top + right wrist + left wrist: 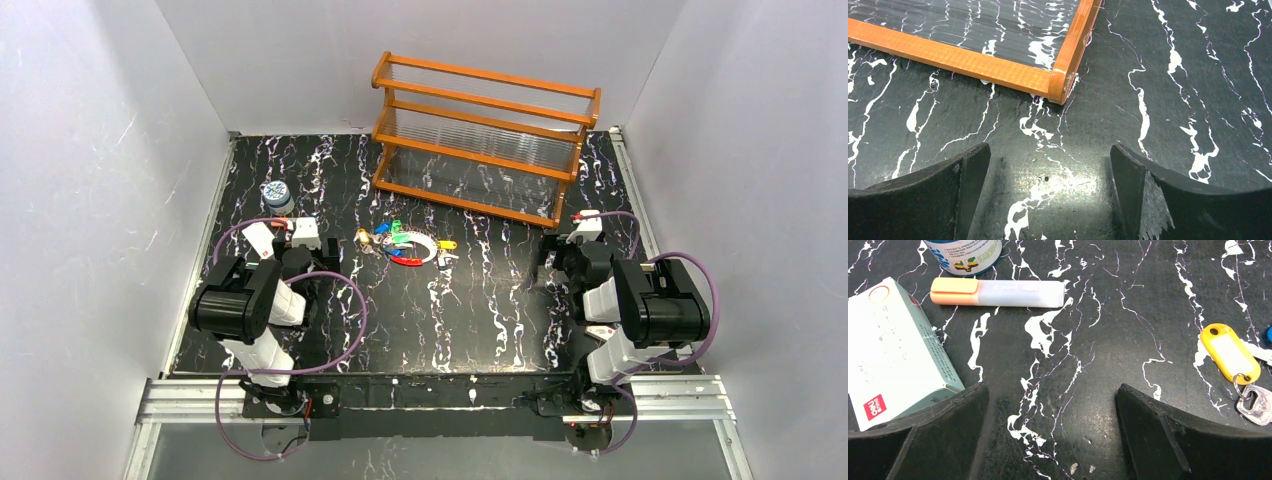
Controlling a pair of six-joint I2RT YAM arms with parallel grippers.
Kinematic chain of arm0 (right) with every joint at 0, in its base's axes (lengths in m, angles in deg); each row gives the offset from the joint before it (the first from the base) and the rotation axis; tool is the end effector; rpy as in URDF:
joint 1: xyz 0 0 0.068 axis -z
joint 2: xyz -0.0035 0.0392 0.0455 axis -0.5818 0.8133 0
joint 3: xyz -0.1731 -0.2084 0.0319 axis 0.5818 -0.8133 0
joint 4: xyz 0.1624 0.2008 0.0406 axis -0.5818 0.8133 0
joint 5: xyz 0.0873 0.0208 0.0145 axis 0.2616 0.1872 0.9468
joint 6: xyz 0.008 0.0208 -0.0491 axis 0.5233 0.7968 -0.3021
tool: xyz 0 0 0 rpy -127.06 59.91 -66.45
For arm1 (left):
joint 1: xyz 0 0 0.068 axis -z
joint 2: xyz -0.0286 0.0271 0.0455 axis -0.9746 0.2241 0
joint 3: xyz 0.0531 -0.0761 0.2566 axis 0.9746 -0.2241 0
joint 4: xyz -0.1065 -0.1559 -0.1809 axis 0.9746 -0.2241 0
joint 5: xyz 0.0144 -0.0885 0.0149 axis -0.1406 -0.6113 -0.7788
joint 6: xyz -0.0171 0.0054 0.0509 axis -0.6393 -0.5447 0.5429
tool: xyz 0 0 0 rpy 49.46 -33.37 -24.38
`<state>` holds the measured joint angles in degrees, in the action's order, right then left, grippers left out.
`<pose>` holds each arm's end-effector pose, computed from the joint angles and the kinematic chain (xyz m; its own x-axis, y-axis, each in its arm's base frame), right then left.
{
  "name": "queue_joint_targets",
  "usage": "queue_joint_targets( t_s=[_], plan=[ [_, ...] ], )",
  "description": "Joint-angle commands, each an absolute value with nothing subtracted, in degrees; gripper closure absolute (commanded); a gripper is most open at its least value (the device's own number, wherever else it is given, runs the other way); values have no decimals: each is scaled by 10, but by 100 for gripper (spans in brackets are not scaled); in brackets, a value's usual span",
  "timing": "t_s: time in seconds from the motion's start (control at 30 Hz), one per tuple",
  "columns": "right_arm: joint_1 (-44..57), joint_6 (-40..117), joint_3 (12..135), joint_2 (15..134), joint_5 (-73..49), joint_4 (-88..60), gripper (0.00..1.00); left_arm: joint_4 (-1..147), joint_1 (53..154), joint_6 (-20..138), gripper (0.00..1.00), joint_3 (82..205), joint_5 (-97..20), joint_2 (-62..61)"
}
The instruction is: Put the keys on the keyring
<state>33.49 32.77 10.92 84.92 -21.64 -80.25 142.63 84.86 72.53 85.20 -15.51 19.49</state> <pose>0.2430 0.0080 0.1255 -0.2167 0.0147 -0.9761 -0.0054 0.9999 0.0162 0.2451 -0.0244 0.1217 -0.1834 0.0502 -0.9818 -0.1086 0.9915 0.0710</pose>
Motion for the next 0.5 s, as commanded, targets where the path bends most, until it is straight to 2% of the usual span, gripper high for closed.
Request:
queue_joint_targets(
  t_s=[0.0,0.47],
  plan=[
    [337,328,123,845,-225,-829,1,1430,845,720,2,860,-138,195],
    [337,327,124,845,-223,-826,1,1423,840,719,2,865,-151,195]
  ],
)
